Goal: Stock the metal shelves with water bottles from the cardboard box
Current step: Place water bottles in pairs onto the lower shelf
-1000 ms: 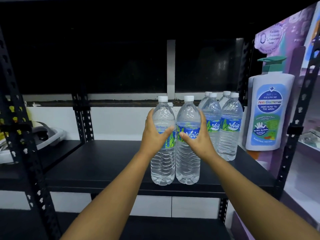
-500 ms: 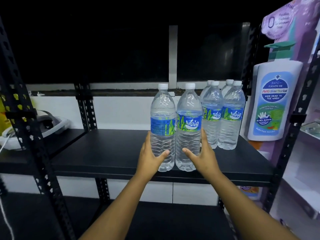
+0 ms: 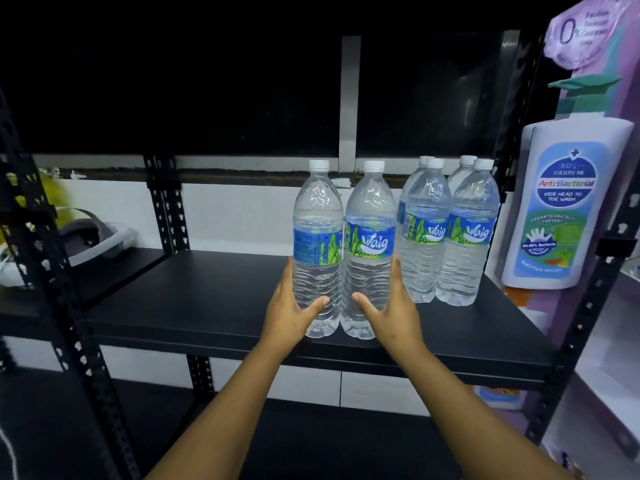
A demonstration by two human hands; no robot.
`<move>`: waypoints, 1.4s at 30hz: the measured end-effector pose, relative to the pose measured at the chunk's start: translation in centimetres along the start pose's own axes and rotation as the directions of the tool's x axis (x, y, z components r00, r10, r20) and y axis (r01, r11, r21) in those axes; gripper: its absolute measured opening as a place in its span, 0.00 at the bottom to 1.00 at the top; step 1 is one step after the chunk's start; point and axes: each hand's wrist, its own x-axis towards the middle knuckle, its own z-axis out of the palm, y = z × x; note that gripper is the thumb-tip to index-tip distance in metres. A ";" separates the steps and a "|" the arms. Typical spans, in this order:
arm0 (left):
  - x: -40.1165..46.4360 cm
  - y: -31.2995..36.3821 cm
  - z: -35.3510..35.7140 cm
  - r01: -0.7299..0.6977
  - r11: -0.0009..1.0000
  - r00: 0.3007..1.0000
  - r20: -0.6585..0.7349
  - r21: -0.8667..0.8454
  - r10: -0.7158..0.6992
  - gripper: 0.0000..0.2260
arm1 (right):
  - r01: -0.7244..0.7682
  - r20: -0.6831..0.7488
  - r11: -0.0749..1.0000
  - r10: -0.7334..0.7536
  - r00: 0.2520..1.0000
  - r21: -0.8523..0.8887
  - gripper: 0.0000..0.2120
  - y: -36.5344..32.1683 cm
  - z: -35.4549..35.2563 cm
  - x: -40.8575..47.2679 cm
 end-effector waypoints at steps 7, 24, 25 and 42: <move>4.0 -2.9 0.8 -0.038 0.998 0.998 0.041 -0.045 0.040 0.40 | -0.013 -0.038 0.999 0.012 0.999 -0.040 0.47 1.2 2.3 2.9; 13.5 -7.8 4.8 -0.080 0.992 0.995 0.046 -0.099 0.084 0.40 | -0.038 -0.089 0.999 0.038 0.995 -0.001 0.46 5.1 7.6 12.0; 13.9 -8.0 5.0 -0.077 0.993 0.996 0.048 -0.094 0.081 0.41 | -0.036 -0.090 0.999 0.037 0.995 0.004 0.45 5.3 7.7 12.4; 18.1 -10.0 7.7 -0.047 0.998 0.999 0.024 -0.029 0.048 0.42 | -0.040 -0.127 0.995 0.052 0.990 0.097 0.44 7.8 10.1 16.4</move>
